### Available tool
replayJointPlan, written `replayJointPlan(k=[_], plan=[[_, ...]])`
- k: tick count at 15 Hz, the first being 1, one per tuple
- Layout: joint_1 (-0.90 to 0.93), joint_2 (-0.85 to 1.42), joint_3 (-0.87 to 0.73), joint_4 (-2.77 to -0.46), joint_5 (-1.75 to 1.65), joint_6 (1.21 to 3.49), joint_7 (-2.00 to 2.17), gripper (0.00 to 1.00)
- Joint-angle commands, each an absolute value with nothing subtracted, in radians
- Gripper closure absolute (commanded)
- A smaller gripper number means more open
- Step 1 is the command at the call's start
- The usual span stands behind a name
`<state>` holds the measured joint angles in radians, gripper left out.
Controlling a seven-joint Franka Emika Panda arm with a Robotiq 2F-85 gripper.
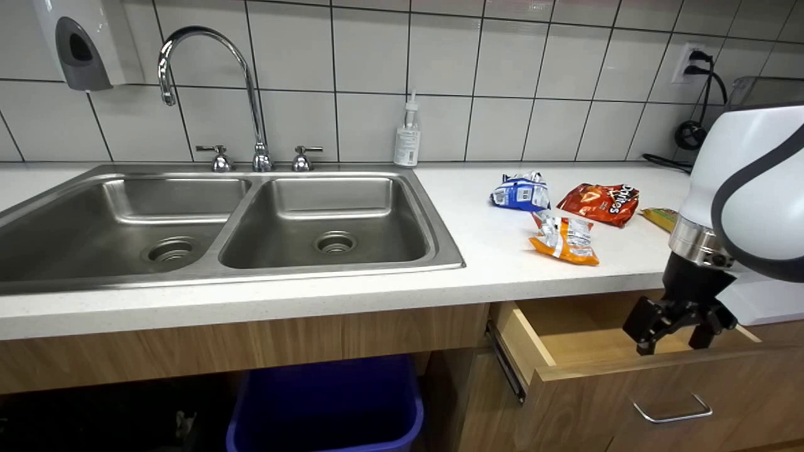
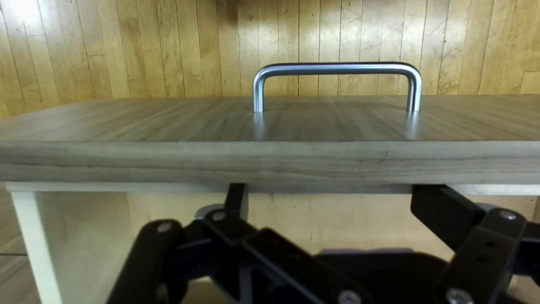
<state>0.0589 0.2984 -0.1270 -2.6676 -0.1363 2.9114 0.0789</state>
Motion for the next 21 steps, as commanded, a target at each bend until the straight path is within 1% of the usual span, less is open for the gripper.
replayJointPlan(k=[1,7,8,21], plan=[[0.048,0.228,-0.110,-2.764,-0.111,2.893,0.081,0.00],[0.052,0.192,-0.110,-2.824,-0.112,2.890,0.089,0.00],[0.044,0.229,-0.096,-2.773,-0.096,2.872,0.080,0.00],[0.046,0.198,-0.083,-2.789,-0.071,2.793,0.085,0.00]])
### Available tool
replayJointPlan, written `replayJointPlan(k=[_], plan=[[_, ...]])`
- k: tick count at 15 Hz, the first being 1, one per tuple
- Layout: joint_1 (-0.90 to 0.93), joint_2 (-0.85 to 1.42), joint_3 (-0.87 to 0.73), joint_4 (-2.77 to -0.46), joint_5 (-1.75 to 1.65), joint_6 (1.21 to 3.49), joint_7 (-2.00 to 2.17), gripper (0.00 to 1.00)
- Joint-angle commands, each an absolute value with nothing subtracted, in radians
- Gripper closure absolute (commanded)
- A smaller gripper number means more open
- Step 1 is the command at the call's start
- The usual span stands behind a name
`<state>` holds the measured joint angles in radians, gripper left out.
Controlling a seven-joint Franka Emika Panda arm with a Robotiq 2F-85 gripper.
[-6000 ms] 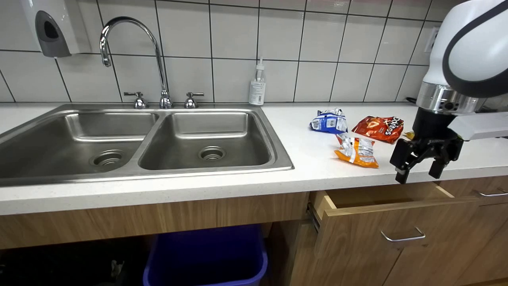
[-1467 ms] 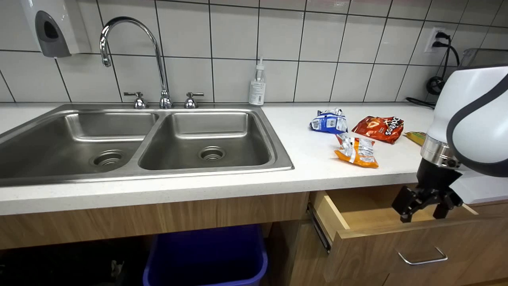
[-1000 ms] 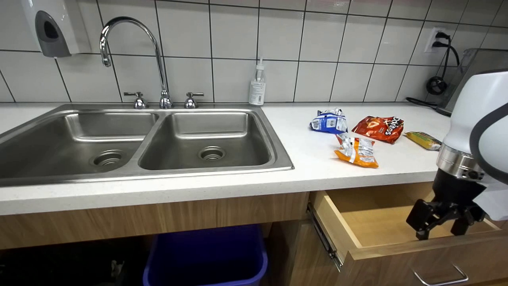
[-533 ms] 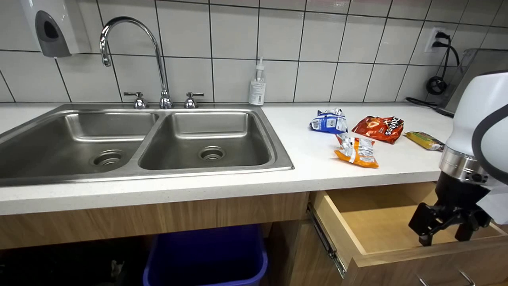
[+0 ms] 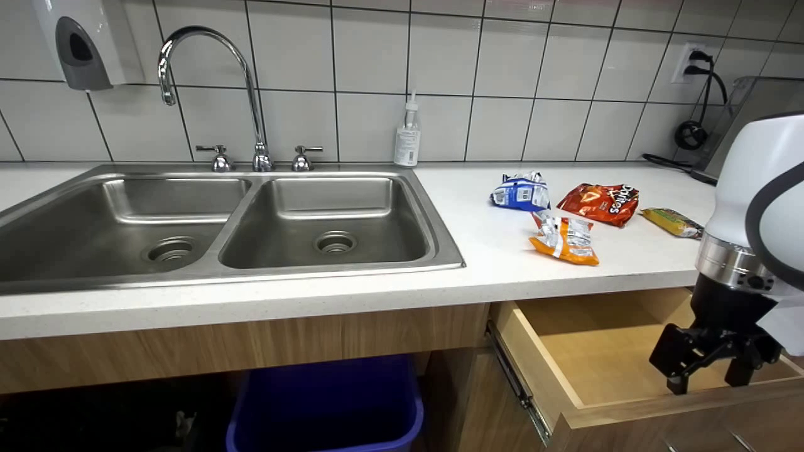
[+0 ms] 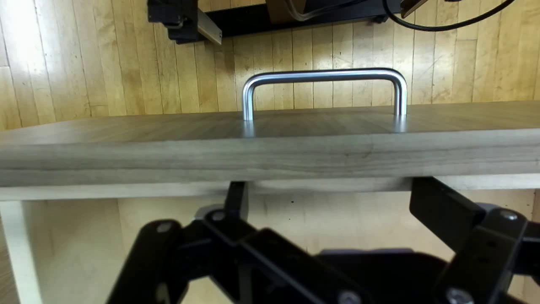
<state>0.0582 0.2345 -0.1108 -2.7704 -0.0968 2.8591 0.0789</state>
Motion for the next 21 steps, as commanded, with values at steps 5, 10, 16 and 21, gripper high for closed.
replayJointPlan(k=[5,10,16,21], plan=[[0.048,0.193,-0.080,-2.788,-0.071,2.757,0.093,0.00],[0.033,0.176,-0.063,-2.785,-0.033,2.771,0.074,0.00],[0.056,0.096,-0.060,-2.785,-0.049,2.760,0.108,0.00],[0.056,0.030,-0.056,-2.784,-0.073,2.744,0.123,0.00]])
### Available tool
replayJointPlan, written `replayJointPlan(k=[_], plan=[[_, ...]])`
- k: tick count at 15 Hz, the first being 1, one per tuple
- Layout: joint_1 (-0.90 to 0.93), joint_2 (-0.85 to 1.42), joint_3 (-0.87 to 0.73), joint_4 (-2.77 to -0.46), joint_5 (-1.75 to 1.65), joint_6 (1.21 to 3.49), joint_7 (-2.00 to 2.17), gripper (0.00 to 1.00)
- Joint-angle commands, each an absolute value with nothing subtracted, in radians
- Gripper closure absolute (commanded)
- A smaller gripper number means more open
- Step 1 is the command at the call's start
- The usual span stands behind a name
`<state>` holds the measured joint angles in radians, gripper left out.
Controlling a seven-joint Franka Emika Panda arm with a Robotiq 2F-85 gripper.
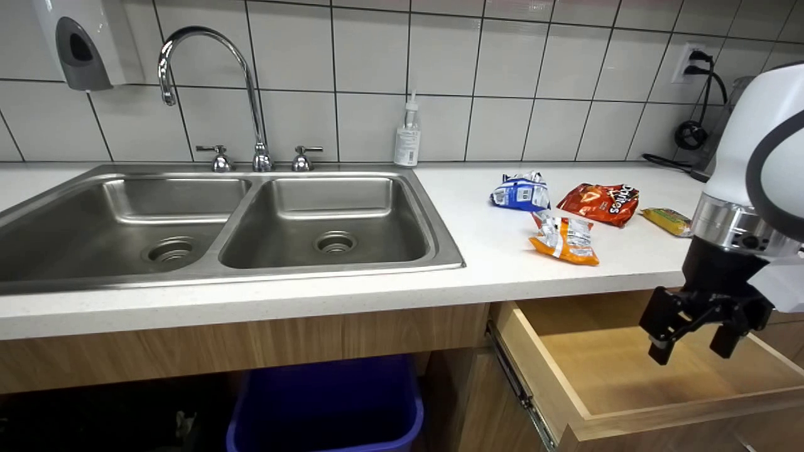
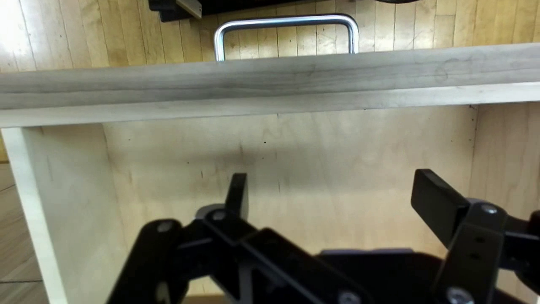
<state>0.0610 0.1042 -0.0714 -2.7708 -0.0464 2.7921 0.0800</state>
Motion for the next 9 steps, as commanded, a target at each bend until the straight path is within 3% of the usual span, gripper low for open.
replayJointPlan(k=[1,9], plan=[[0.054,0.016,-0.053,-2.784,-0.073,2.736,0.124,0.00],[0.041,-0.063,-0.033,-2.775,-0.076,2.709,0.120,0.00]])
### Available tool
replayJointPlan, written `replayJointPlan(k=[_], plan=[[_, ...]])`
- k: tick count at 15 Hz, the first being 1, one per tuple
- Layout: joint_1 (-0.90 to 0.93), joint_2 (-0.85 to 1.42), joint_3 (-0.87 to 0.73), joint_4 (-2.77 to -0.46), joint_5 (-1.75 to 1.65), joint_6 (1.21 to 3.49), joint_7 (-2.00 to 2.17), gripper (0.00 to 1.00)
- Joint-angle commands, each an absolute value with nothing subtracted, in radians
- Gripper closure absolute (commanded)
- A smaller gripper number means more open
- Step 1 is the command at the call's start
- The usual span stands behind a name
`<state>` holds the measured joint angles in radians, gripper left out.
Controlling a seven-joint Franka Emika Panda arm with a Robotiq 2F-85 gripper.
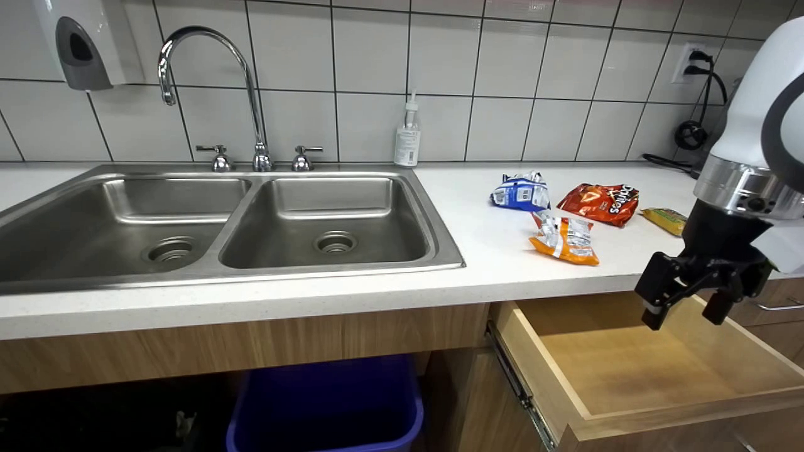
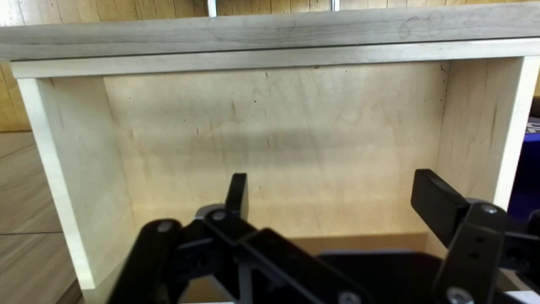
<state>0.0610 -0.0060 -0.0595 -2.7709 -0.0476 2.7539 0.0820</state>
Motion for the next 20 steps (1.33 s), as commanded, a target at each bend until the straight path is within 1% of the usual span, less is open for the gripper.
replayJointPlan(k=[1,10,20], plan=[[0.040,-0.067,-0.031,-2.771,-0.076,2.706,0.118,0.00],[0.036,-0.068,-0.006,-2.695,-0.097,2.715,0.162,0.00],[0.017,-0.001,-0.024,-2.537,-0.112,2.670,0.089,0.00]])
